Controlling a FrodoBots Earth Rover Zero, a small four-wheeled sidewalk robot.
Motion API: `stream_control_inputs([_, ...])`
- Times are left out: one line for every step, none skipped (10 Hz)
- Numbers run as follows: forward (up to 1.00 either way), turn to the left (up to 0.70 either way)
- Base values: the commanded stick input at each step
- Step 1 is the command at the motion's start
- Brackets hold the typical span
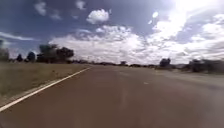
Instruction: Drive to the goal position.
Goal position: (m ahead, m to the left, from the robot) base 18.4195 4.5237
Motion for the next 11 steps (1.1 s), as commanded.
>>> stream_control_inputs([1.00,0.00])
stream_control_inputs([1.00,0.00])
stream_control_inputs([1.00,0.00])
stream_control_inputs([1.00,0.00])
stream_control_inputs([1.00,0.00])
stream_control_inputs([1.00,0.00])
stream_control_inputs([1.00,0.00])
stream_control_inputs([1.00,0.00])
stream_control_inputs([1.00,0.00])
stream_control_inputs([1.00,0.00])
stream_control_inputs([1.00,0.00])
